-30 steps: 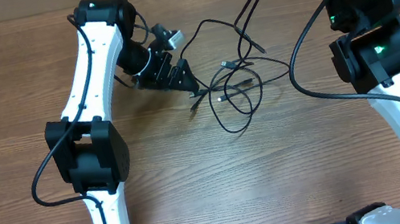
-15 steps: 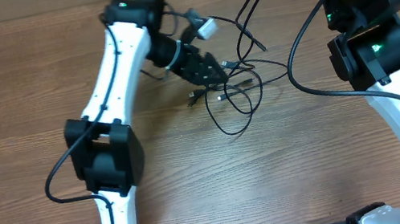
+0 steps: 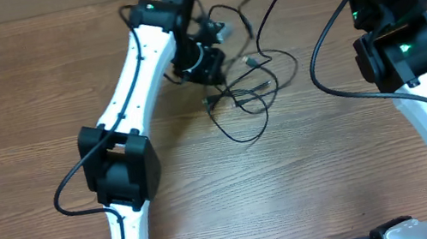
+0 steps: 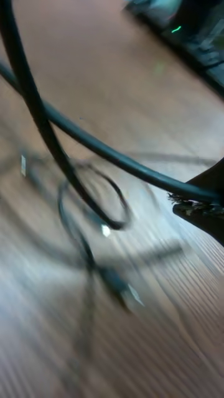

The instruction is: Untangle cables

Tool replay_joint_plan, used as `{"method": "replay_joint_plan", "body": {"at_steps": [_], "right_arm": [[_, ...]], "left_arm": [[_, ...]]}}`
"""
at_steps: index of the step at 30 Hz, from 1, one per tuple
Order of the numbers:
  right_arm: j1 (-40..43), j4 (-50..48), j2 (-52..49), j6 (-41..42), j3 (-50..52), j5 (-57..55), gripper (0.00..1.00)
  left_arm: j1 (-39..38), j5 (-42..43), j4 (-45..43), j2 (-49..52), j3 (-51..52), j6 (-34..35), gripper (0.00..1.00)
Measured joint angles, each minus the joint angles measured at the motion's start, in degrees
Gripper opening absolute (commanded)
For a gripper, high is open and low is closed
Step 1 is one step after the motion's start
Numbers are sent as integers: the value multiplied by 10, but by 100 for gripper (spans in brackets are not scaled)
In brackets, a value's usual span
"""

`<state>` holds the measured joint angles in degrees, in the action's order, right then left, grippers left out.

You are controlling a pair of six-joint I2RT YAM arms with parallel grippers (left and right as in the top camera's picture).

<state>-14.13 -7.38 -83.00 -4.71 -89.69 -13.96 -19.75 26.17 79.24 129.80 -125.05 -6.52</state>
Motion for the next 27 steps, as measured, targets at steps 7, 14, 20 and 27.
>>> {"method": "replay_joint_plan", "body": {"at_steps": [7,14,20,27], "right_arm": [[21,47,0,0,0,-2,4],[42,101,0,17,0,-13,4],[59,131,-1,125,0,-42,4],[66,150,-17,194,0,-51,4]], "left_arm": [[84,-69,8,0,0,98,4],[160,-87,9,0,0,162,4],[188,-93,9,0,0,198,4],[186,-109,11,0,0,206,4]]}}
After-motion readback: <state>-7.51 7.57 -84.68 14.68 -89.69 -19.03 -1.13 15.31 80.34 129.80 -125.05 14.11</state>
